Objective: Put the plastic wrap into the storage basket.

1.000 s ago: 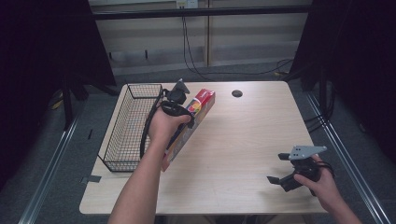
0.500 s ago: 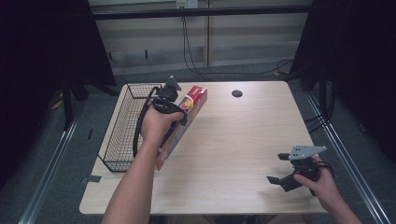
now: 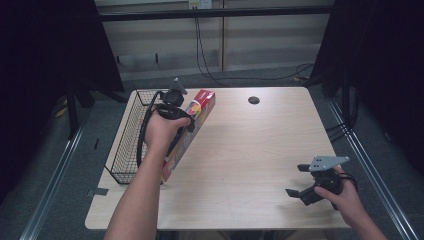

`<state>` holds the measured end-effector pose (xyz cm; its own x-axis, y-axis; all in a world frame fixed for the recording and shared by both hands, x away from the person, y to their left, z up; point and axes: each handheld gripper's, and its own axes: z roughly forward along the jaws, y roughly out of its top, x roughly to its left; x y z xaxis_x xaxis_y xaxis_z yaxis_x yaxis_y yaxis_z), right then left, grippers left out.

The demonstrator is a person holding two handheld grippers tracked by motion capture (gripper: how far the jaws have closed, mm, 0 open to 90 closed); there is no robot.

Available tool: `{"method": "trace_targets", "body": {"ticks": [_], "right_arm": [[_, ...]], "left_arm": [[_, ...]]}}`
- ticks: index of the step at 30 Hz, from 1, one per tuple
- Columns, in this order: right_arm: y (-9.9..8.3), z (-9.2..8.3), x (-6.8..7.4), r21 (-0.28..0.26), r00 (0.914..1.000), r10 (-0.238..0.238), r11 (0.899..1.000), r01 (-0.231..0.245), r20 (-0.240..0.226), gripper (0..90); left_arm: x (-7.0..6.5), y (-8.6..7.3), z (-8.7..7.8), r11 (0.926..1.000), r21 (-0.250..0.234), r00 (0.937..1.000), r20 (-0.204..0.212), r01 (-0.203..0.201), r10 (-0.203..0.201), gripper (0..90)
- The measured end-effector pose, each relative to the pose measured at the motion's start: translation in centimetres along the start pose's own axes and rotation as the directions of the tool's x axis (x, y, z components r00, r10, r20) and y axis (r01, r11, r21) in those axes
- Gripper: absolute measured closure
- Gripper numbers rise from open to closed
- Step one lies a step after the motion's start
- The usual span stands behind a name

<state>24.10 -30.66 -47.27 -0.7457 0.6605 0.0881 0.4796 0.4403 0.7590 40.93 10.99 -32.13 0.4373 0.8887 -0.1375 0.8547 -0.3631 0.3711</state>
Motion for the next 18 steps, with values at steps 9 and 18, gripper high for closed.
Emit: {"method": "trace_targets", "body": {"ticks": [9,18], "right_arm": [[0.0,0.1,0.0,0.001,1.0000,0.000,1.000,0.000,-0.001,0.0],[0.0,0.2,0.0,0.006,1.0000,-0.004,1.000,0.004,0.000,0.0]], "left_arm": [[0.8,-0.2,-0.6,0.9994,-0.011,0.9993,-0.020,0.031,-0.032,44.3],[2.1,-0.7,-1.1,0.9969,-0.018,0.9963,-0.036,0.077,-0.077,44.3]]}}
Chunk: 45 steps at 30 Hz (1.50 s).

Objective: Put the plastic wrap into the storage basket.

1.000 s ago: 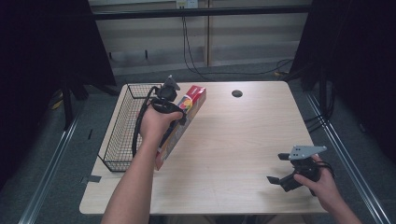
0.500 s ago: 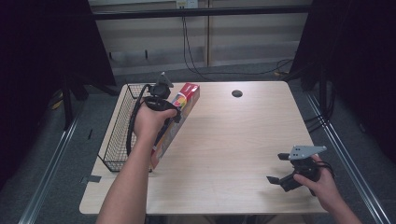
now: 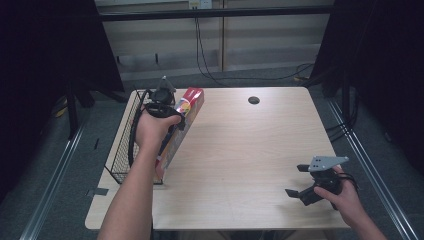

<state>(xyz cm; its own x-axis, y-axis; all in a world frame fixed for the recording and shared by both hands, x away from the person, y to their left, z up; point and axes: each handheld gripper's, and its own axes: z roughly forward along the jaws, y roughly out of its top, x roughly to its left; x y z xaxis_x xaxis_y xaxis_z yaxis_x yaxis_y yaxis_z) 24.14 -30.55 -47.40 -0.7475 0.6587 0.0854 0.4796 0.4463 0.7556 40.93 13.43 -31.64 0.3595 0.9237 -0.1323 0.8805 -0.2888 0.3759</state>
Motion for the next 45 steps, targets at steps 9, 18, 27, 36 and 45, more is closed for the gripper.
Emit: {"method": "trace_targets", "body": {"ticks": [9,18,27,36,45], "right_arm": [[0.0,0.1,0.0,0.004,1.0000,0.001,1.000,-0.001,-0.003,0.0],[0.0,0.1,0.0,0.007,1.0000,-0.001,1.000,0.001,-0.001,0.0],[0.0,0.1,0.0,0.010,1.0000,0.002,1.000,-0.002,-0.001,0.0],[0.0,0.1,0.1,0.009,1.0000,0.000,1.000,0.000,0.000,0.0],[0.0,0.2,0.1,0.010,1.0000,-0.002,1.000,0.002,-0.002,0.0]], "left_arm": [[1.3,-0.4,-0.2,0.9996,-0.003,0.9995,-0.015,0.028,-0.028,44.3],[2.5,-0.7,-0.9,0.9982,-0.010,0.9978,-0.029,0.060,-0.060,44.3],[3.3,-0.9,-1.6,0.9971,-0.020,0.9963,-0.043,0.074,-0.074,44.3],[4.1,-1.2,-2.0,0.9935,-0.025,0.9923,-0.053,0.111,-0.112,44.3],[4.8,-1.4,-2.4,0.9893,-0.037,0.9877,-0.063,0.141,-0.143,44.3]]}}
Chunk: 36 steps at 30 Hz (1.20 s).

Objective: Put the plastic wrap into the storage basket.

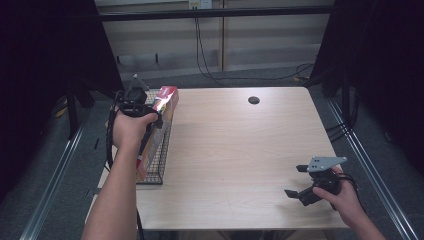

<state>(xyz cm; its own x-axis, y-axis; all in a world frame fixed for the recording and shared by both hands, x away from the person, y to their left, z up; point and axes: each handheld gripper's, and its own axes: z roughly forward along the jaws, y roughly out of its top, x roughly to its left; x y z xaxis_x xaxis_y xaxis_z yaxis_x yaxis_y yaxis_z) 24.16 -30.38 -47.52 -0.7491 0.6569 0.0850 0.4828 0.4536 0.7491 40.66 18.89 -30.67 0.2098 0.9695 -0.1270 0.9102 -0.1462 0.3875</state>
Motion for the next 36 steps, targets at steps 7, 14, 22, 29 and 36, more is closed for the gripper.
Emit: {"method": "trace_targets", "body": {"ticks": [7,14,22,29,36], "right_arm": [[0.0,0.0,0.0,-0.003,1.0000,0.000,1.000,0.000,-0.002,0.0],[0.0,0.0,0.0,-0.003,1.0000,0.000,1.000,0.000,0.001,0.0],[0.0,0.0,0.0,-0.002,1.0000,0.000,1.000,0.000,-0.004,0.0],[0.0,0.1,0.1,-0.002,1.0000,-0.001,1.000,0.001,0.000,0.0],[0.0,0.2,0.1,0.006,1.0000,-0.007,1.000,0.007,-0.001,0.0]], "left_arm": [[0.6,-0.1,-0.3,0.9999,-0.004,0.9998,-0.016,0.010,-0.010,44.3],[1.3,-0.3,-0.2,0.9997,-0.007,0.9992,-0.032,0.025,-0.025,44.3],[2.0,-0.5,-0.2,0.9988,-0.017,0.9977,-0.049,0.046,-0.047,44.3],[2.7,-0.9,0.4,0.9974,-0.018,0.9958,-0.058,0.069,-0.070,44.3],[3.1,-1.1,1.3,0.9970,-0.014,0.9943,-0.073,0.076,-0.077,44.2]]}}
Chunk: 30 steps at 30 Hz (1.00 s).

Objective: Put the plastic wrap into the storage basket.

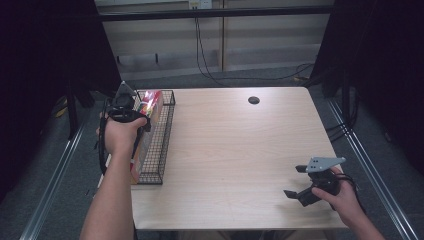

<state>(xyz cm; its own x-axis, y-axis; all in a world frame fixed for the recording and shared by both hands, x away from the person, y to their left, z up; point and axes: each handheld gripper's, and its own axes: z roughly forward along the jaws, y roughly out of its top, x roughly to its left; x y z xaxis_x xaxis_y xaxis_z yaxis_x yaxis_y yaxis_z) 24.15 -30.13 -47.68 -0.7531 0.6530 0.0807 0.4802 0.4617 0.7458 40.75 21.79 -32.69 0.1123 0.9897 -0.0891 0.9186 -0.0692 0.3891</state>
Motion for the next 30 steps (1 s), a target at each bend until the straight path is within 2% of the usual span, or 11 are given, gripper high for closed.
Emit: {"method": "trace_targets", "body": {"ticks": [12,15,16,18,19,23,25,30], "right_arm": [[0.0,0.0,0.0,-0.001,1.0000,0.000,1.000,0.000,0.002,0.0],[0.0,-0.1,0.0,-0.001,1.0000,0.002,1.000,-0.002,0.003,0.0],[0.0,-0.1,0.0,-0.001,1.0000,0.002,1.000,-0.002,0.003,0.0],[0.0,0.0,0.0,0.000,1.0000,-0.001,1.000,0.001,0.003,0.0],[0.0,0.0,0.0,0.002,1.0000,-0.003,1.000,0.003,0.005,0.0],[0.0,0.0,0.0,0.002,1.0000,-0.006,1.000,0.006,0.002,0.0],[0.0,0.0,0.0,0.005,0.9999,-0.006,1.000,0.006,0.008,0.0],[0.0,0.0,0.0,0.003,1.0000,-0.004,1.000,0.004,0.005,0.0]], "left_arm": [[1.0,-0.2,1.2,0.9995,-0.008,0.9995,-0.013,0.030,-0.030,44.0],[1.1,-0.2,1.4,0.9998,-0.006,0.9995,-0.024,0.019,-0.019,44.1],[1.1,-0.2,1.5,0.9995,-0.007,0.9992,-0.025,0.031,-0.031,44.1],[1.2,-0.2,1.7,0.9992,-0.009,0.9991,-0.017,0.038,-0.038,44.1],[1.3,-0.1,1.7,0.9996,-0.007,0.9994,-0.019,0.028,-0.029,44.0],[1.3,0.0,2.1,0.9994,-0.007,0.9990,-0.027,0.035,-0.035,44.0],[1.4,0.0,2.3,0.9988,-0.008,0.9988,-0.015,0.048,-0.048,44.0],[1.2,-0.1,3.0,0.9993,0.007,0.9991,-0.024,0.036,-0.036,44.0]]}}
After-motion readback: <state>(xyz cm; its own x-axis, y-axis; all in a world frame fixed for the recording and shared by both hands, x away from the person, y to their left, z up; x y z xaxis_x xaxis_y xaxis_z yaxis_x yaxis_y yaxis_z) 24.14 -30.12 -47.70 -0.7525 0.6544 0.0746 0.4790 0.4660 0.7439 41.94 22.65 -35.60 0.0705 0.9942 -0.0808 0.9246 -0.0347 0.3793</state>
